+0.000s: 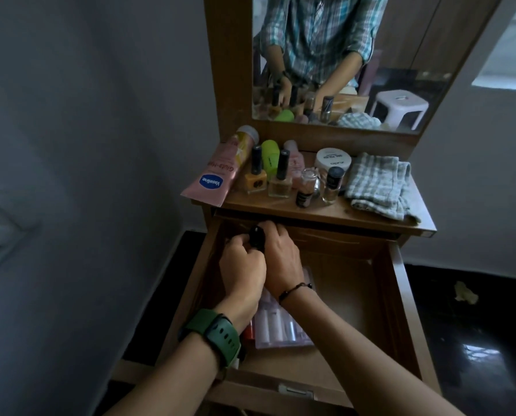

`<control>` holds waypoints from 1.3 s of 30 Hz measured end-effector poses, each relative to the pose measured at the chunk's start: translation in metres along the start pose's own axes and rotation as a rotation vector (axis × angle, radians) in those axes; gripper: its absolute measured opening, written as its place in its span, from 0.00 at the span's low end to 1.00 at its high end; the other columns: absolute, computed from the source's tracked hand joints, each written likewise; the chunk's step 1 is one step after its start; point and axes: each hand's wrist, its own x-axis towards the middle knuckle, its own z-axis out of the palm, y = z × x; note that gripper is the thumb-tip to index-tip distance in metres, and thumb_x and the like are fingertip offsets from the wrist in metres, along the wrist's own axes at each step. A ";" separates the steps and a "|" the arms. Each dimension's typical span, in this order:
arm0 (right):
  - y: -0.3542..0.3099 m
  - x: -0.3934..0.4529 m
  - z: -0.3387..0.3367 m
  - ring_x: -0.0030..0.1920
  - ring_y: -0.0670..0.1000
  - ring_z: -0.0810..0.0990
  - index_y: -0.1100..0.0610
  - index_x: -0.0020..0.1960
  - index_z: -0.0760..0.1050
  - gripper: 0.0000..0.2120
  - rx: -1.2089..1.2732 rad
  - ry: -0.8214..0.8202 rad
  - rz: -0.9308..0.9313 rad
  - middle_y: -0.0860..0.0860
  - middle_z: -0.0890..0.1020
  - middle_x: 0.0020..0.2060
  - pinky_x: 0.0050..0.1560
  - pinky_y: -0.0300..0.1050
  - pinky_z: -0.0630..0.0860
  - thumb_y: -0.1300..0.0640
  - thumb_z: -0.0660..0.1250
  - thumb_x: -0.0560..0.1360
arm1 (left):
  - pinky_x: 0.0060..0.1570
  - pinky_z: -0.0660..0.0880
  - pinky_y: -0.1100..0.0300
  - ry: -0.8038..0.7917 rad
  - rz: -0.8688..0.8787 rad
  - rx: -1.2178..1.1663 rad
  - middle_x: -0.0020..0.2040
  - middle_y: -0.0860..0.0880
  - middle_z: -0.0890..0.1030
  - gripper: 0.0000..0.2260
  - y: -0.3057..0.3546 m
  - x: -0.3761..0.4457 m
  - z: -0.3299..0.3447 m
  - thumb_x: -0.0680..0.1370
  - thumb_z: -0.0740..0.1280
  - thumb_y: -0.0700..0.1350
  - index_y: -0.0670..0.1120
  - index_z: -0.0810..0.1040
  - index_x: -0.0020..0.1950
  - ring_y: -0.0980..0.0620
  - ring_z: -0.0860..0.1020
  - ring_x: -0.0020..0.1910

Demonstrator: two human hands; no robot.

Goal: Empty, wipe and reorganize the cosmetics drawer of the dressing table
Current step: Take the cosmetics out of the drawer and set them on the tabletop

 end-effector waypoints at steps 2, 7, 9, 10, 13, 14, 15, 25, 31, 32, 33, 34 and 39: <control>0.000 -0.003 -0.003 0.50 0.59 0.77 0.59 0.61 0.69 0.13 -0.015 0.035 -0.033 0.58 0.75 0.56 0.45 0.48 0.73 0.58 0.60 0.77 | 0.55 0.78 0.48 -0.003 -0.004 -0.030 0.56 0.45 0.79 0.13 0.001 -0.002 -0.002 0.77 0.59 0.39 0.49 0.75 0.59 0.46 0.78 0.54; -0.017 -0.017 -0.056 0.40 0.48 0.75 0.60 0.53 0.75 0.10 0.054 0.193 -0.272 0.55 0.78 0.48 0.36 0.28 0.68 0.59 0.68 0.73 | 0.52 0.78 0.52 0.045 0.344 -0.046 0.50 0.49 0.79 0.09 0.024 -0.019 -0.017 0.77 0.61 0.38 0.52 0.74 0.49 0.49 0.78 0.51; -0.029 -0.015 -0.098 0.39 0.47 0.75 0.60 0.51 0.76 0.09 0.066 0.281 -0.311 0.54 0.80 0.46 0.38 0.28 0.69 0.58 0.69 0.72 | 0.50 0.76 0.62 0.012 0.571 -0.080 0.51 0.48 0.79 0.07 0.048 -0.030 -0.020 0.77 0.62 0.38 0.50 0.74 0.49 0.52 0.78 0.50; -0.035 -0.010 -0.119 0.40 0.49 0.77 0.60 0.51 0.77 0.10 0.062 0.307 -0.314 0.54 0.81 0.45 0.39 0.31 0.71 0.58 0.69 0.72 | 0.48 0.74 0.68 -0.003 0.675 -0.090 0.51 0.48 0.79 0.07 0.063 -0.035 -0.021 0.77 0.62 0.38 0.50 0.74 0.50 0.53 0.77 0.49; -0.044 0.013 -0.177 0.43 0.48 0.79 0.58 0.52 0.77 0.11 0.022 0.347 -0.286 0.50 0.81 0.44 0.40 0.31 0.74 0.56 0.69 0.72 | 0.44 0.74 0.69 -0.065 0.857 -0.084 0.48 0.50 0.79 0.07 0.111 -0.038 -0.012 0.77 0.63 0.39 0.46 0.76 0.53 0.56 0.77 0.46; -0.042 0.026 -0.191 0.42 0.47 0.78 0.57 0.52 0.77 0.11 -0.024 0.364 -0.261 0.49 0.80 0.43 0.38 0.27 0.71 0.55 0.69 0.72 | 0.44 0.75 0.69 -0.111 0.869 -0.062 0.46 0.51 0.79 0.08 0.126 -0.032 -0.007 0.77 0.63 0.38 0.45 0.77 0.54 0.57 0.77 0.45; -0.037 0.040 -0.202 0.43 0.47 0.77 0.58 0.53 0.78 0.11 -0.082 0.378 -0.226 0.50 0.80 0.44 0.36 0.27 0.69 0.55 0.69 0.72 | 0.44 0.76 0.67 -0.161 0.855 -0.041 0.45 0.51 0.79 0.09 0.140 -0.025 -0.001 0.77 0.63 0.37 0.43 0.78 0.55 0.57 0.77 0.44; 0.041 0.134 -0.184 0.45 0.59 0.74 0.65 0.52 0.77 0.11 -0.272 0.271 0.078 0.63 0.79 0.51 0.44 0.48 0.73 0.62 0.66 0.71 | 0.38 0.77 0.66 -0.280 0.592 -0.057 0.35 0.50 0.78 0.13 0.136 0.024 -0.003 0.76 0.59 0.32 0.46 0.76 0.38 0.56 0.77 0.35; 0.039 0.143 -0.177 0.54 0.61 0.75 0.63 0.56 0.75 0.13 -0.251 0.269 0.076 0.62 0.78 0.54 0.45 0.44 0.67 0.62 0.65 0.72 | 0.39 0.78 0.66 -0.236 0.535 -0.099 0.37 0.49 0.78 0.12 0.112 0.031 -0.016 0.77 0.58 0.32 0.45 0.77 0.39 0.56 0.79 0.37; 0.039 0.144 -0.176 0.53 0.61 0.75 0.63 0.56 0.75 0.13 -0.244 0.278 0.083 0.62 0.78 0.54 0.44 0.44 0.66 0.62 0.65 0.72 | 0.38 0.78 0.67 -0.237 0.521 -0.108 0.36 0.49 0.78 0.13 0.108 0.030 -0.017 0.77 0.58 0.32 0.45 0.77 0.39 0.56 0.78 0.36; 0.039 0.144 -0.175 0.51 0.61 0.75 0.63 0.56 0.75 0.13 -0.237 0.285 0.093 0.62 0.78 0.54 0.43 0.44 0.65 0.62 0.64 0.72 | 0.37 0.77 0.68 -0.239 0.506 -0.111 0.36 0.49 0.78 0.13 0.104 0.028 -0.019 0.77 0.58 0.32 0.45 0.77 0.38 0.56 0.78 0.35; 0.040 0.144 -0.175 0.48 0.60 0.74 0.63 0.55 0.75 0.13 -0.236 0.285 0.101 0.62 0.78 0.53 0.42 0.43 0.65 0.62 0.64 0.71 | 0.36 0.77 0.68 -0.240 0.493 -0.110 0.36 0.49 0.78 0.13 0.100 0.027 -0.022 0.77 0.58 0.32 0.45 0.77 0.38 0.56 0.78 0.35; 0.037 0.132 -0.181 0.50 0.59 0.76 0.62 0.61 0.70 0.20 -0.220 0.252 0.136 0.58 0.77 0.50 0.42 0.45 0.69 0.60 0.66 0.70 | 0.43 0.78 0.63 -0.271 0.416 -0.028 0.39 0.49 0.79 0.12 0.072 0.022 -0.042 0.77 0.60 0.33 0.47 0.77 0.40 0.53 0.79 0.40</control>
